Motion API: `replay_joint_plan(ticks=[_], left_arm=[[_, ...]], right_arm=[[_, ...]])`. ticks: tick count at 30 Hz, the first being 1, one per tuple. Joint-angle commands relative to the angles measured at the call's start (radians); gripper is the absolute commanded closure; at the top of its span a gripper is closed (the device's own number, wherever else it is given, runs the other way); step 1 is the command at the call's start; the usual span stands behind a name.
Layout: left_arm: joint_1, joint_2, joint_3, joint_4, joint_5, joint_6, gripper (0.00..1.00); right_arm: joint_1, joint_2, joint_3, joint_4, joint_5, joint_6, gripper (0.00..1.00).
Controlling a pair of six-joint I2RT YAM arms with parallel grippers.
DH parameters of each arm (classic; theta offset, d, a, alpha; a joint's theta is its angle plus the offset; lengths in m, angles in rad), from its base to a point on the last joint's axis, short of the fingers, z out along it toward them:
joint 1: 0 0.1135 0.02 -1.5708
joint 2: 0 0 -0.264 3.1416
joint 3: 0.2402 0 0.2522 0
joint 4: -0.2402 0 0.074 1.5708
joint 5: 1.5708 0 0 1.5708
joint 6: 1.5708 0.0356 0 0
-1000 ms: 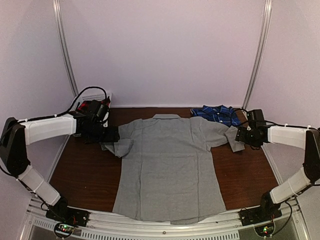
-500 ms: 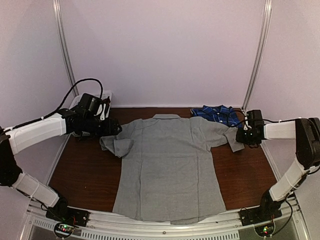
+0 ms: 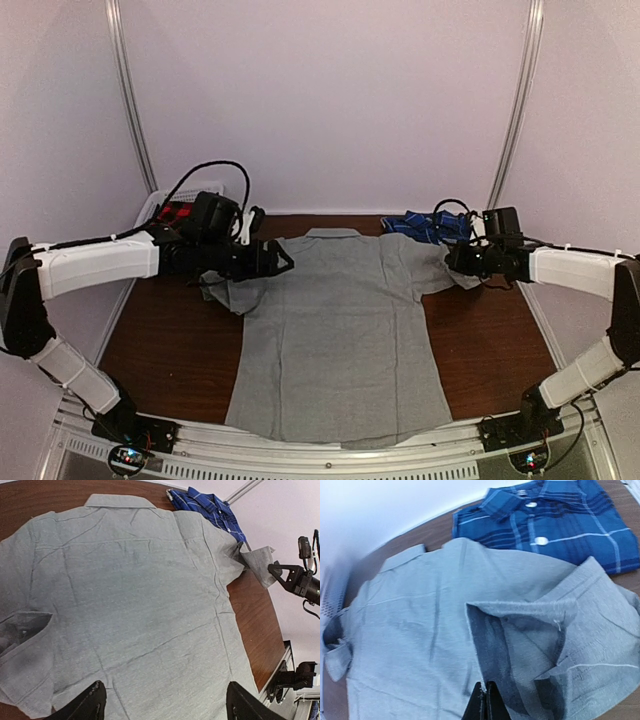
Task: Fold and stack the long sleeve shirts
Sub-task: Pick up the sleeve from the center of the board.
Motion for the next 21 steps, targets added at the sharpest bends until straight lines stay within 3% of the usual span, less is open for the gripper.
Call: replay_joint_plan(ticks=[1, 13, 21], left_arm=[[-0.038, 0.063, 0.041, 0.154, 0.095, -0.053, 0.16], [-0.116, 0.285, 0.074, 0.339, 0.164, -0.143, 0.16], [-0.116, 0.307, -0.006, 0.451, 0.139, -0.268, 0.16]], right_arm=[[0.147, -0.040, -0.008, 0.043, -0.040, 0.125, 1.00], [0.497, 0.216, 0.137, 0.238, -0.010, 0.309, 1.00], [0.555, 0.334, 0.197, 0.243, -0.015, 0.308, 1.00]])
